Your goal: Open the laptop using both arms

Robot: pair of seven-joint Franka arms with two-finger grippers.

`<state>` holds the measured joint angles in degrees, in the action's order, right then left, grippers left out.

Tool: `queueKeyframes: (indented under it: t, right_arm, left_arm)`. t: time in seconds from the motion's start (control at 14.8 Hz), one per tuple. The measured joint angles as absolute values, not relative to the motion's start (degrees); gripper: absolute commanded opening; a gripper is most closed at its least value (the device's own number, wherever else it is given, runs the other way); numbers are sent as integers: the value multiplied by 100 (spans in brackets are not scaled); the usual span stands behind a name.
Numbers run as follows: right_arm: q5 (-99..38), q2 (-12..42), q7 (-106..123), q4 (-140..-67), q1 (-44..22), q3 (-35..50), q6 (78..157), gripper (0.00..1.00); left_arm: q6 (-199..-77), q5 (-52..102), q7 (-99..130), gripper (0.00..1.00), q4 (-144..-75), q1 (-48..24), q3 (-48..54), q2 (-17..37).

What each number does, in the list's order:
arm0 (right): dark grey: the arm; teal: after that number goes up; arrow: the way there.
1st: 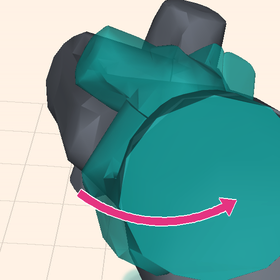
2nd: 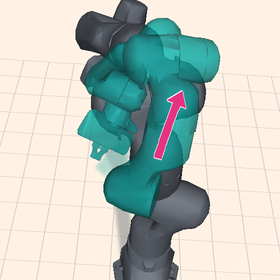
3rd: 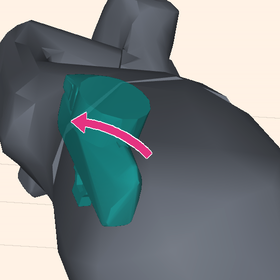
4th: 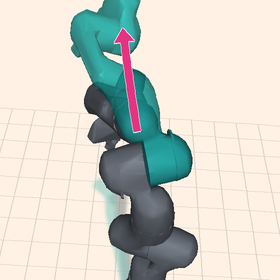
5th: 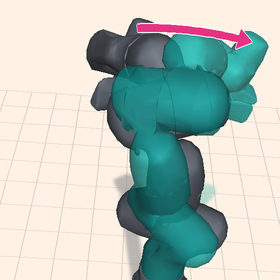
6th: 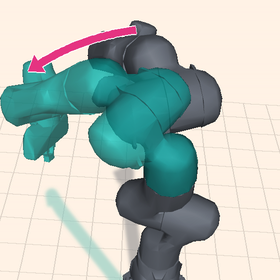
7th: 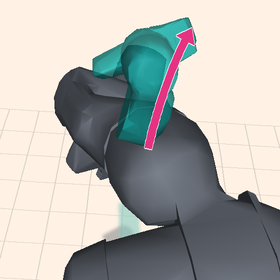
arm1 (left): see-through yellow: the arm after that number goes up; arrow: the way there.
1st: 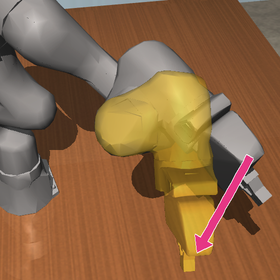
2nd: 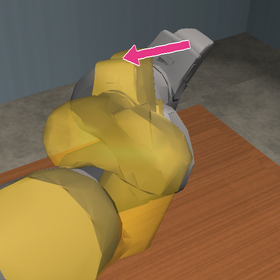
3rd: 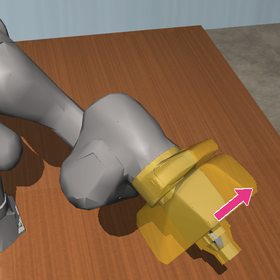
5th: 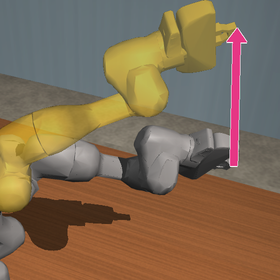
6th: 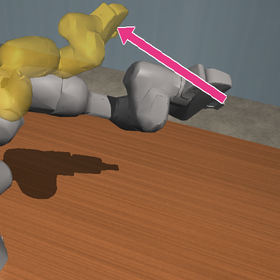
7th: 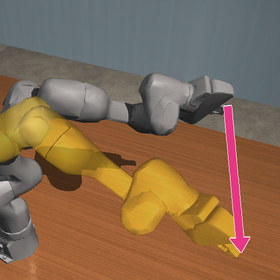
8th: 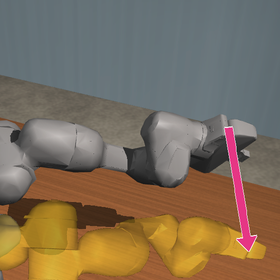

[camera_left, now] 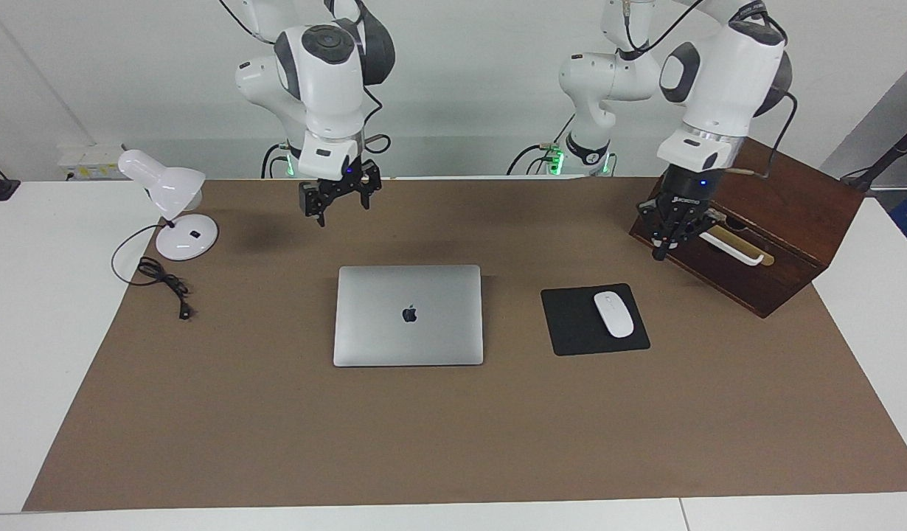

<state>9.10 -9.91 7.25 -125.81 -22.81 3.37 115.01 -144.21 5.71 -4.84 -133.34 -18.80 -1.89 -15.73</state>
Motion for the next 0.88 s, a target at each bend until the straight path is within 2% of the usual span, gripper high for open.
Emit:
queueKeyframes:
  t: [0.2,0.54,0.68,0.88]
  right_arm:
    - [1158,-1000,737,-13029,-2352,341,12136,100]
    - [1318,-1006,737,-13467,-2547,345,12671,100]
    - [1357,-1006,737,-13662,-2549,345,12938,100]
    - [1707,-1005,737,-13830,-2566,344,13139,100]
  left_arm:
    - [-14926,572,-462,0,-13887,-2269,-186,-1799]
    - [-15908,574,-387,0,-14565,-2929,-186,-1792]
    - [-16355,574,-378,0,-14783,-3157,-185,-1701]
    - [-17289,574,-199,0,-15088,-3540,-187,-1290]
